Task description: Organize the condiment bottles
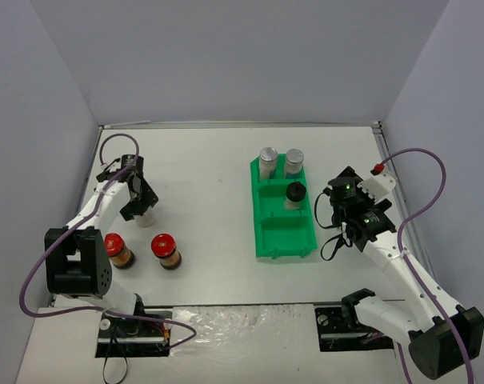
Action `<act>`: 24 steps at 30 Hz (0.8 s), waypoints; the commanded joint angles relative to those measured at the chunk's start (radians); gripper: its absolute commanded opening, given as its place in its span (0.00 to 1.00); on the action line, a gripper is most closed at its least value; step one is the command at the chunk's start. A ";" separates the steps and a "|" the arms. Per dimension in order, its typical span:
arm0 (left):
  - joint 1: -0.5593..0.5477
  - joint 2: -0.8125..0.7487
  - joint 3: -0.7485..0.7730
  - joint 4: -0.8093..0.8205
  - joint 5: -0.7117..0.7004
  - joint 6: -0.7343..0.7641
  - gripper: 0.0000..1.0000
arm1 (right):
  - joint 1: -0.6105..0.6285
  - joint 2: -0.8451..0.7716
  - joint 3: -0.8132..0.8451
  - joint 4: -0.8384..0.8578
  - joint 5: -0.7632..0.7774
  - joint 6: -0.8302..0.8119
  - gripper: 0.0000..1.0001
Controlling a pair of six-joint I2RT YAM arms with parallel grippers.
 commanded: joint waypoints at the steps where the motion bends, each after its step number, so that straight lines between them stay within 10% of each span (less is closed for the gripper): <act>1: 0.004 -0.018 0.033 0.029 0.012 0.011 0.00 | 0.002 0.011 0.006 0.037 0.031 0.006 1.00; 24: -0.573 0.191 0.799 -0.099 0.004 0.499 0.00 | 0.000 0.021 0.051 0.039 0.075 -0.016 1.00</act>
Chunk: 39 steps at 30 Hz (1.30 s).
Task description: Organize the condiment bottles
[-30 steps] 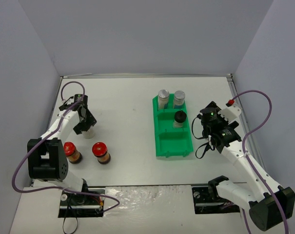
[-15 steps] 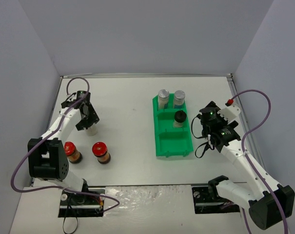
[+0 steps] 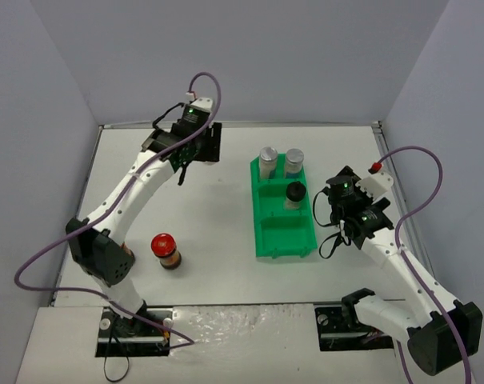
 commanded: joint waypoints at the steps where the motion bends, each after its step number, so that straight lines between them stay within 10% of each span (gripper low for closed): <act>1: -0.111 0.046 0.115 -0.018 -0.012 0.108 0.00 | 0.000 -0.005 0.049 0.032 0.075 -0.008 1.00; 21: -0.348 0.299 0.335 -0.051 0.067 0.160 0.00 | -0.007 -0.057 0.030 0.013 0.088 -0.001 1.00; 39: -0.370 0.371 0.215 0.015 0.118 0.133 0.00 | -0.009 -0.070 0.016 0.005 0.085 0.005 1.00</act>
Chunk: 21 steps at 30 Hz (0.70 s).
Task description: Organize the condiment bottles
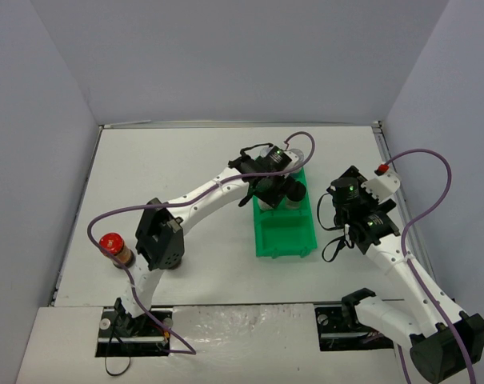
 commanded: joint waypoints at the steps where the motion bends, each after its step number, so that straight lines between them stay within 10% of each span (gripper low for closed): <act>1: -0.007 -0.039 0.005 0.075 0.021 -0.005 0.00 | -0.008 -0.010 0.014 0.015 0.052 0.015 1.00; 21: -0.007 0.014 -0.015 0.128 0.035 0.003 0.00 | -0.008 -0.009 0.014 0.013 0.049 0.012 1.00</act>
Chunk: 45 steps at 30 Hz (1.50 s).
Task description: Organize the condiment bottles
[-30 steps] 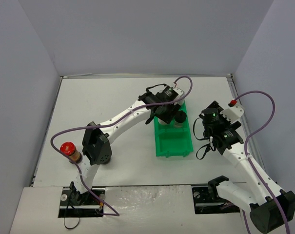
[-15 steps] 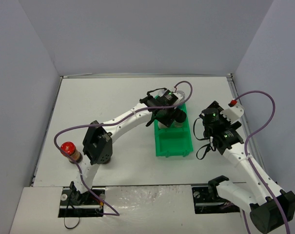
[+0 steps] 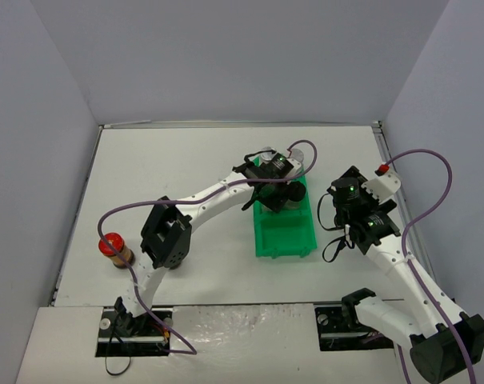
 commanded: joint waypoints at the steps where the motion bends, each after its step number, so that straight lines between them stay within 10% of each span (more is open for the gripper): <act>1: -0.006 -0.028 0.052 0.037 -0.009 0.006 0.00 | -0.003 -0.005 0.014 0.020 0.048 0.011 1.00; 21: -0.003 0.011 0.056 0.021 -0.023 -0.007 0.01 | -0.005 0.006 0.021 0.020 0.052 -0.005 1.00; 34: -0.009 -0.172 -0.003 -0.071 -0.092 -0.020 0.52 | -0.004 0.019 0.018 0.020 0.041 0.009 1.00; 45: -0.013 -0.377 -0.043 -0.228 -0.338 -0.119 0.66 | -0.004 0.042 0.015 0.022 0.033 0.021 1.00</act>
